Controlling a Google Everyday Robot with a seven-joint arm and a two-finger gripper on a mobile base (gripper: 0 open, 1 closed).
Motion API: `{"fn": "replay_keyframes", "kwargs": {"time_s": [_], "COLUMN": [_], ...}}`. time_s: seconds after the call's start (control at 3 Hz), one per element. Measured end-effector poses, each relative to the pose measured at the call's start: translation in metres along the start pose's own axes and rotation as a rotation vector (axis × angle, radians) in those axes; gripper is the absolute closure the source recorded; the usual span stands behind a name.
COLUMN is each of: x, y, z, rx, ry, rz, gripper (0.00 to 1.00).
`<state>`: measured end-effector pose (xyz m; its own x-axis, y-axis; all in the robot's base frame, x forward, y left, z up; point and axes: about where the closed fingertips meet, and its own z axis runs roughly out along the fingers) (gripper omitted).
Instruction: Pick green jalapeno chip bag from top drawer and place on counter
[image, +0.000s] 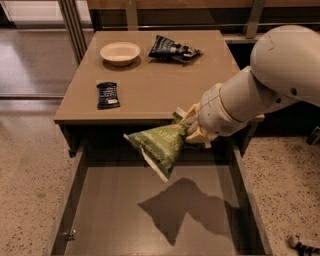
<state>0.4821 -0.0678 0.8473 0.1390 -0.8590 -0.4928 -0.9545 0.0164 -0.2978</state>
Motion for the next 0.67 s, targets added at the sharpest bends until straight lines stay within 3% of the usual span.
{"fn": "replay_keyframes", "kwargs": {"time_s": [0.33,0.67], "x": [-0.002,0.0], "y": [-0.012,-0.042], "z": [0.0,0.002], "rx": [0.015,0.029], "ry": [-0.003,-0.002], "rz": [-0.027,-0.072], "gripper": [1.0,1.0]}}
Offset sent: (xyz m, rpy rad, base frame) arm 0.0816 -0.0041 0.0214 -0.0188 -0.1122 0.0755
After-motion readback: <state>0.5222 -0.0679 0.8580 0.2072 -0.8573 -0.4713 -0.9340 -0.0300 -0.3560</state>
